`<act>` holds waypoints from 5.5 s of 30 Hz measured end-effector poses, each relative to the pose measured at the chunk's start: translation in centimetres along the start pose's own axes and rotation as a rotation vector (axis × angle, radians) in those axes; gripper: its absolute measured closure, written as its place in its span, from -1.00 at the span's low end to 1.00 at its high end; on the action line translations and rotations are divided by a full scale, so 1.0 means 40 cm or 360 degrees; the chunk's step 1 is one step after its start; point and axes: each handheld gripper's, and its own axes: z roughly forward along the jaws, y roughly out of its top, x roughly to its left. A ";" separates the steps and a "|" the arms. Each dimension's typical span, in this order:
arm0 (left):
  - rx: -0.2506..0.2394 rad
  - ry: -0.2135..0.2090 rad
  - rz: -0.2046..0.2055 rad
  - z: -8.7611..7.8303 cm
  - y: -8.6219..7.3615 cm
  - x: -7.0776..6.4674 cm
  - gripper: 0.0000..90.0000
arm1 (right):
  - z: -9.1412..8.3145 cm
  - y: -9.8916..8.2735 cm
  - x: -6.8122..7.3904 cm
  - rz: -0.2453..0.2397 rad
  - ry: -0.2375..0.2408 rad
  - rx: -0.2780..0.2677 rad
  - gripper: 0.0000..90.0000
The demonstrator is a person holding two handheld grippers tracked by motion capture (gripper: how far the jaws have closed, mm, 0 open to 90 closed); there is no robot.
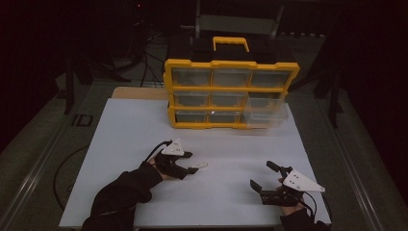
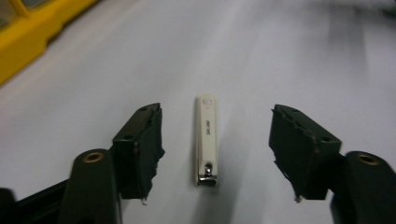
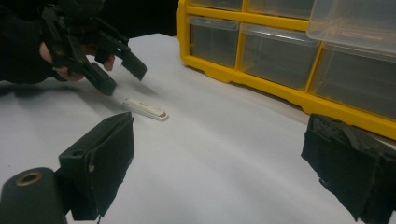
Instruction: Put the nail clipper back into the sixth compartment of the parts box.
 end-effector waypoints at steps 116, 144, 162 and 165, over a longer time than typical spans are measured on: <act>0.0615 -0.0208 0.0409 -0.058 0.471 -0.062 0.75 | -0.006 0.000 -0.004 -0.0031 -0.0011 -0.0040 -0.79; 0.0454 -0.0264 0.0430 -0.049 0.674 -0.050 0.75 | -0.006 -0.001 -0.004 -0.0030 -0.0008 -0.0043 -0.79; 0.0365 -0.0252 0.0409 -0.010 0.781 -0.021 0.75 | -0.005 -0.003 -0.005 -0.0017 -0.0004 -0.0040 -0.79; 0.0338 -0.0244 0.0392 0.008 0.795 -0.017 0.75 | -0.005 -0.003 -0.005 -0.0018 0.0000 -0.0038 -0.79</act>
